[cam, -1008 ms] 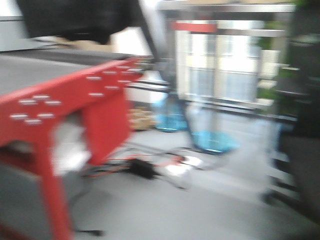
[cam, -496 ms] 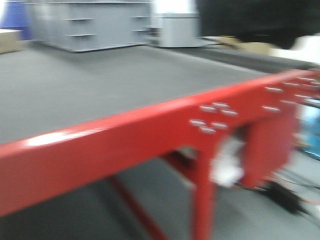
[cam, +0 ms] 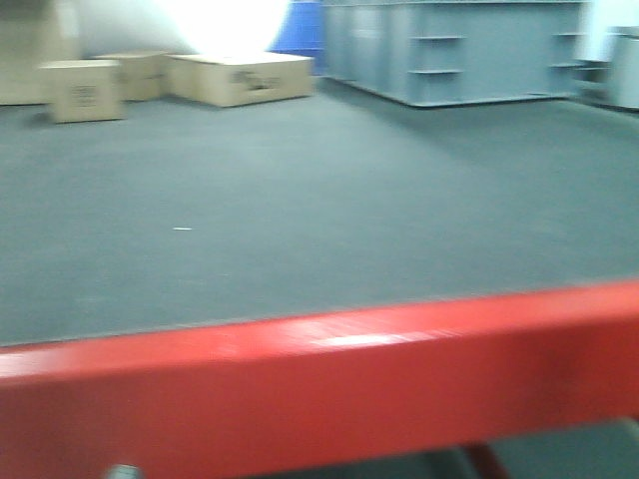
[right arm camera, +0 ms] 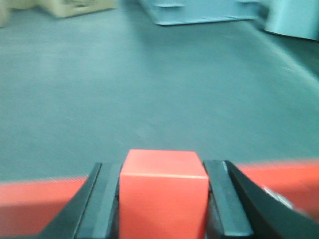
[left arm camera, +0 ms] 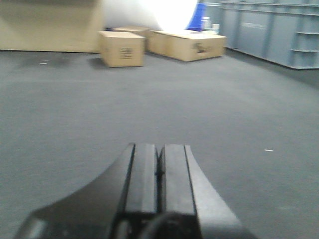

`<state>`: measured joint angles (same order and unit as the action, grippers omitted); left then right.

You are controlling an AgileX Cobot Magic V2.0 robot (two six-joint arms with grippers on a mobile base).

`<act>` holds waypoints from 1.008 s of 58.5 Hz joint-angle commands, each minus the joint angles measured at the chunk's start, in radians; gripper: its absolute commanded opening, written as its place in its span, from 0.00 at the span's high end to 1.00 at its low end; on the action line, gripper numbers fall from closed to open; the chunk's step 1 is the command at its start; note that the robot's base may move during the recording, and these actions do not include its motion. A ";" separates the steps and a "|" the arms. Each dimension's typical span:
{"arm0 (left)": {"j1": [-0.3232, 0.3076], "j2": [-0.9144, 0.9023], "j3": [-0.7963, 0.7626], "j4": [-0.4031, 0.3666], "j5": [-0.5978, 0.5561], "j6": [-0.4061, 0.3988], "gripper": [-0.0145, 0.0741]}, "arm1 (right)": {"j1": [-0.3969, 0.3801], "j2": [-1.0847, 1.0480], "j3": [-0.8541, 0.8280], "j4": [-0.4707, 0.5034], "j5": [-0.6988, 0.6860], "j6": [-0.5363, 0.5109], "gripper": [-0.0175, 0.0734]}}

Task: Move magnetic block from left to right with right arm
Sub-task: 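Drive up to the second table edge holding the cube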

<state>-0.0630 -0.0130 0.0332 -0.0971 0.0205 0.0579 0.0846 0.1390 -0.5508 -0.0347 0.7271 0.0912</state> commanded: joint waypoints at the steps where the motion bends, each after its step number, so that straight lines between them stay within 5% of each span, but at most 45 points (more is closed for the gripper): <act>1: -0.002 -0.010 0.010 -0.005 -0.078 -0.006 0.98 | -0.002 0.015 -0.030 -0.006 -0.087 -0.007 0.62; 59: -0.002 -0.010 0.010 -0.005 -0.078 -0.006 0.98 | -0.002 0.015 -0.030 -0.006 -0.087 -0.007 0.62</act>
<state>-0.0630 -0.0130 0.0332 -0.0971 0.0205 0.0579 0.0846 0.1390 -0.5508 -0.0347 0.7271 0.0912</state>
